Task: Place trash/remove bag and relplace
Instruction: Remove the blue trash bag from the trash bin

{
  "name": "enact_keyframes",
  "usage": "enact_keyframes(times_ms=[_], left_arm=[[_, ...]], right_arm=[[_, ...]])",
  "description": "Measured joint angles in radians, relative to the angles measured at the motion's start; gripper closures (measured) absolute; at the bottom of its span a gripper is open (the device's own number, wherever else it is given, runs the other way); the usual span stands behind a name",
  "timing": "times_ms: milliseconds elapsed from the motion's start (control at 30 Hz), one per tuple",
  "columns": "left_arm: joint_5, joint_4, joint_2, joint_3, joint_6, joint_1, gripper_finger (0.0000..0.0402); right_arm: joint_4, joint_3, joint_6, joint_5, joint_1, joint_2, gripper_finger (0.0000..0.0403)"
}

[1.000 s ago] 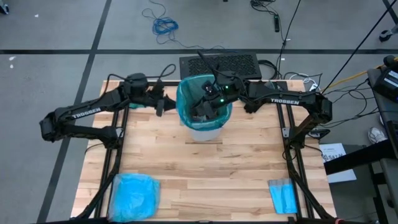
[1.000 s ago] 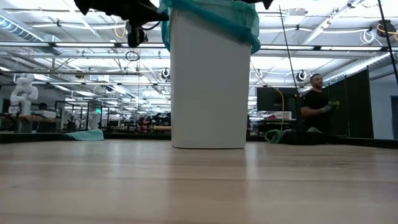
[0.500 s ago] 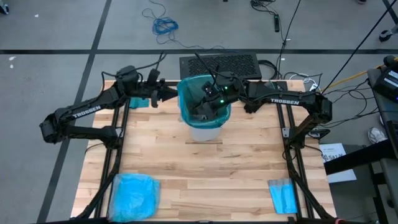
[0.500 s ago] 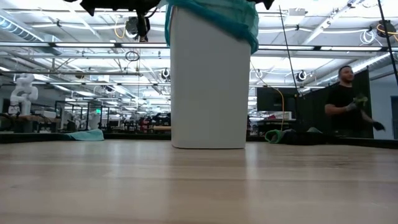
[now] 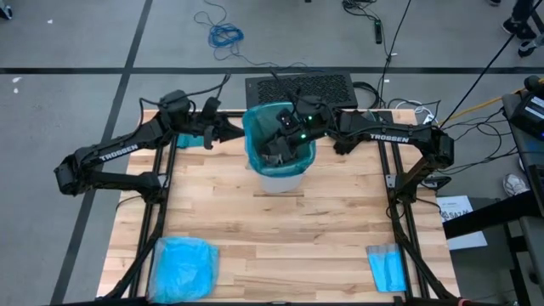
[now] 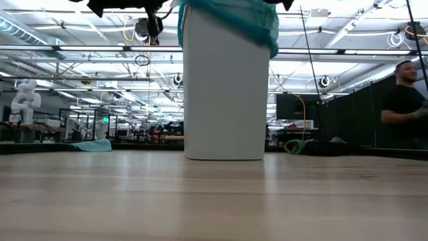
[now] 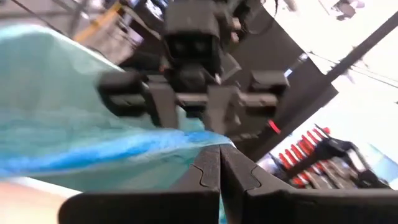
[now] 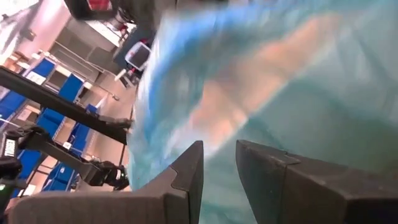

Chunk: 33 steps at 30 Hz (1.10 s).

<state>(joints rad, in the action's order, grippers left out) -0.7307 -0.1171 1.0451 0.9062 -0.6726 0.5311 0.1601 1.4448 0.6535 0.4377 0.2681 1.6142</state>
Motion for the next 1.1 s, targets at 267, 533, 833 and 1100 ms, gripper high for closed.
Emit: enact_keyframes(times_ms=[267,533,833,1100], left_arm=[[-0.041,0.020,0.000,0.000,-0.029,-0.053,0.0402],[-0.016,0.152,0.000,0.000,0.023,-0.069,0.0402],[-0.009,0.205,-0.014,0.000,0.058,-0.036,0.0402],[-0.207,0.290,-0.024,0.000,0.027,-0.056,0.0402]], right_arm=[[-0.051,0.000,0.010,-0.005,0.057,-0.001,0.0316],[-0.052,0.000,0.013,-0.015,0.074,-0.001,0.0316],[-0.020,0.000,0.015,-0.012,0.064,0.000,0.0316],[-0.018,0.000,0.003,0.011,0.064,0.000,0.0316]])
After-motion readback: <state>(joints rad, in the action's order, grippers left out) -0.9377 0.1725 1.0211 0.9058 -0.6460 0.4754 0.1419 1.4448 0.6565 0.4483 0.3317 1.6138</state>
